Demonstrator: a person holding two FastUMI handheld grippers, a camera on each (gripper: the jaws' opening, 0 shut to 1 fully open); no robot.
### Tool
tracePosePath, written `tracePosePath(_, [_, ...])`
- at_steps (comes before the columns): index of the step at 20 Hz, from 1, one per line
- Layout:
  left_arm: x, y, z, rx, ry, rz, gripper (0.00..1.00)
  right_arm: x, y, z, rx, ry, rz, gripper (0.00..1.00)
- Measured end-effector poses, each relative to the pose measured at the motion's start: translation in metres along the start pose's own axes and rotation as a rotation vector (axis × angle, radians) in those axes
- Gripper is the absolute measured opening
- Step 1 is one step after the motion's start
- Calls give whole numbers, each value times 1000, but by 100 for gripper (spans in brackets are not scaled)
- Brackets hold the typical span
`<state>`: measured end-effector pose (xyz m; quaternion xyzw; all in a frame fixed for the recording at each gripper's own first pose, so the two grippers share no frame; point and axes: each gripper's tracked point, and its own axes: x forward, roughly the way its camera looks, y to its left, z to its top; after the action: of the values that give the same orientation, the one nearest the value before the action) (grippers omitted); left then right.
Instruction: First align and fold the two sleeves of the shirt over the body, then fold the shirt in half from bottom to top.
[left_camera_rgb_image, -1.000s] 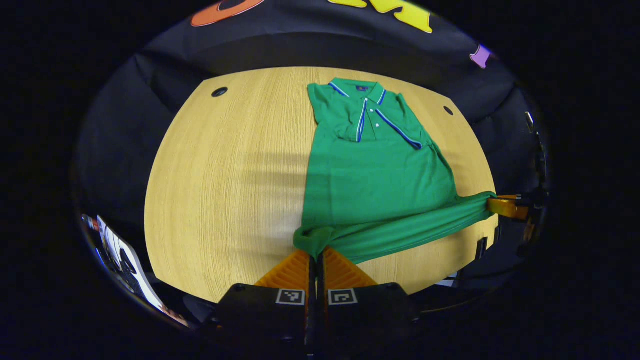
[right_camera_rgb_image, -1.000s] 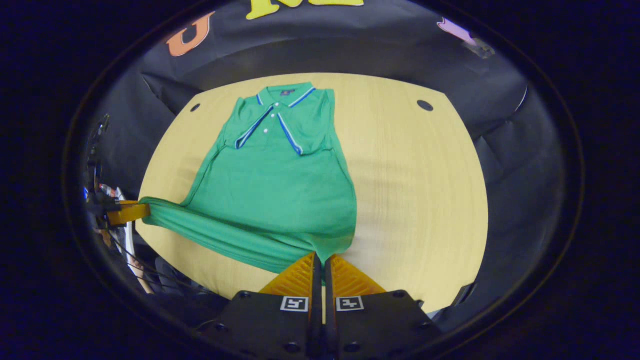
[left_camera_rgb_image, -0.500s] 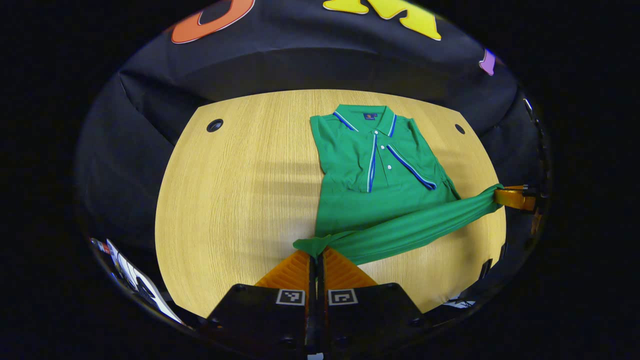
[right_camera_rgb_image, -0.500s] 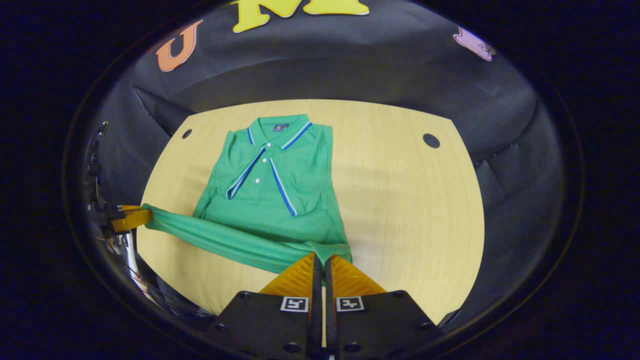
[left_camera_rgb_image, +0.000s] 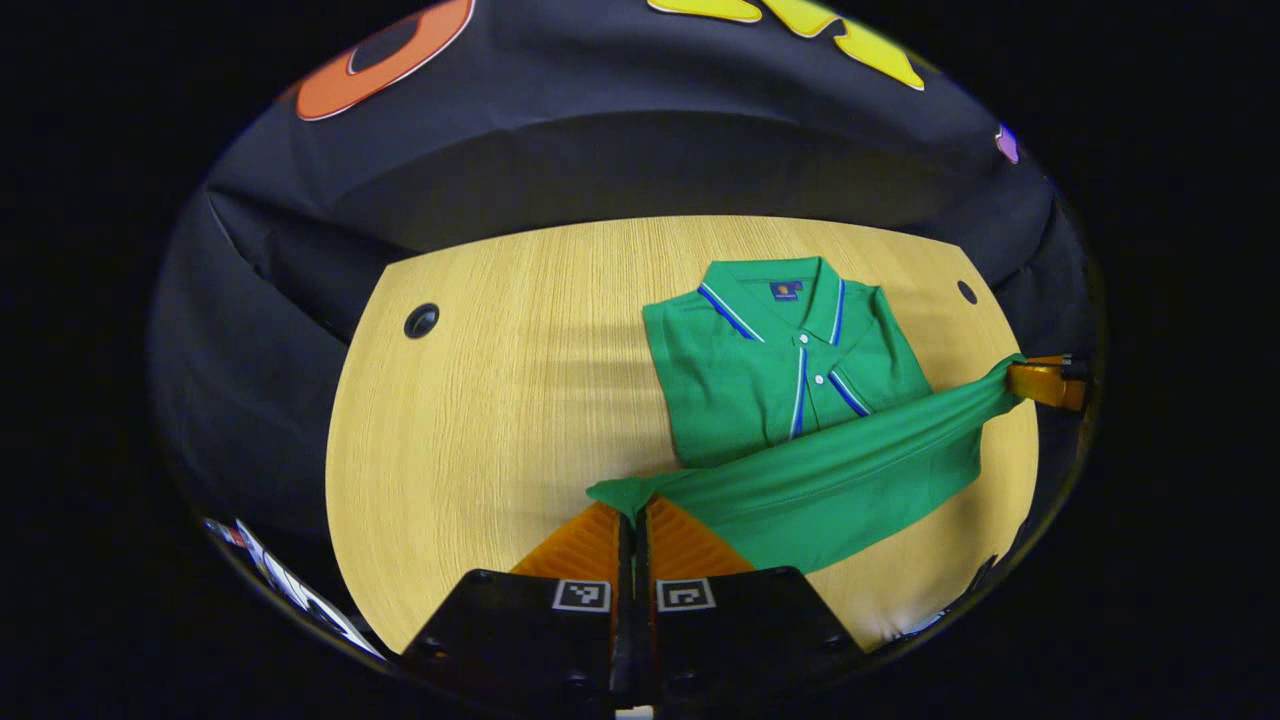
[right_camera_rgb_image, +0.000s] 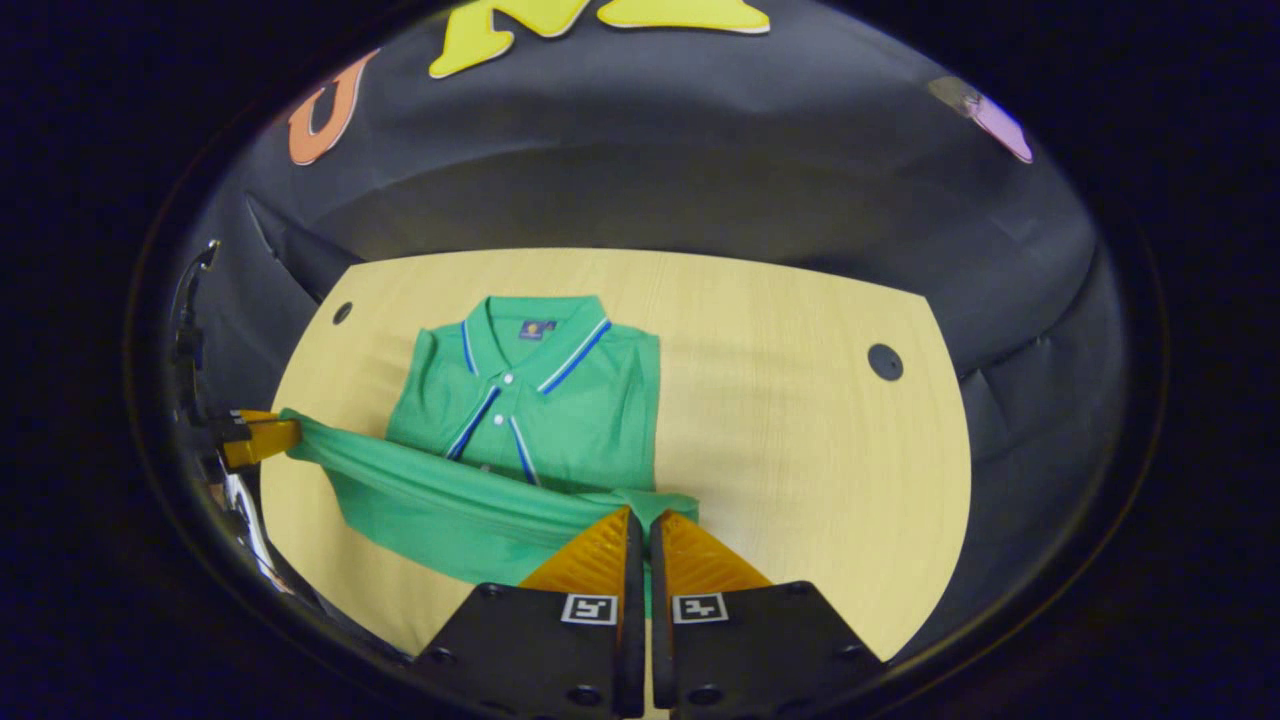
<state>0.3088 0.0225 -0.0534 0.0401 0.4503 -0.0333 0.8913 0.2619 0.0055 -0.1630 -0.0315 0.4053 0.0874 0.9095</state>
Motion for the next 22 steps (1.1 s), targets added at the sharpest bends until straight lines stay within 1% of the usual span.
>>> tracePosePath(4, [31, 2, 36, 36, -51, 18, 2, 35, -6, 34, -8, -60, -37, 6])
tracePosePath(7, [54, 1, 61, 75, -117, 46, 3, 63, -7, 53, 13, -105, -32, 5])
tracePosePath(8, [61, 0, 68, 77, -148, 50, 3, 71, -9, 60, 28, -125, -28, 8])
tracePosePath(9, [69, 1, 77, 68, -180, 58, 7, 81, -10, 68, 37, -147, -22, 8])
tracePosePath(10, [78, -1, 83, 52, -208, 58, 3, 90, -13, 75, 49, -170, -19, 9])
tracePosePath(11, [86, 0, 88, 36, -230, 60, 3, 97, -15, 79, 63, -191, -15, 2])
tracePosePath(12, [93, 2, 92, 24, -251, 61, 2, 104, -17, 87, 75, -214, -6, 6])
tracePosePath(14, [109, 3, 98, 6, -279, 54, 2, 119, -21, 96, 78, -254, -5, 6])
tracePosePath(15, [120, 2, 97, 1, -277, 54, 2, 127, -21, 99, 76, -266, -4, 2])
tracePosePath(16, [128, 2, 95, -5, -273, 55, 2, 136, -22, 98, 75, -264, -8, 6])
tracePosePath(19, [144, 2, 99, 7, -289, 55, 2, 160, -21, 85, 70, -214, -15, 6])
tracePosePath(22, [147, 3, 103, 36, -301, 55, 3, 164, -21, 84, 111, -215, -7, 6])
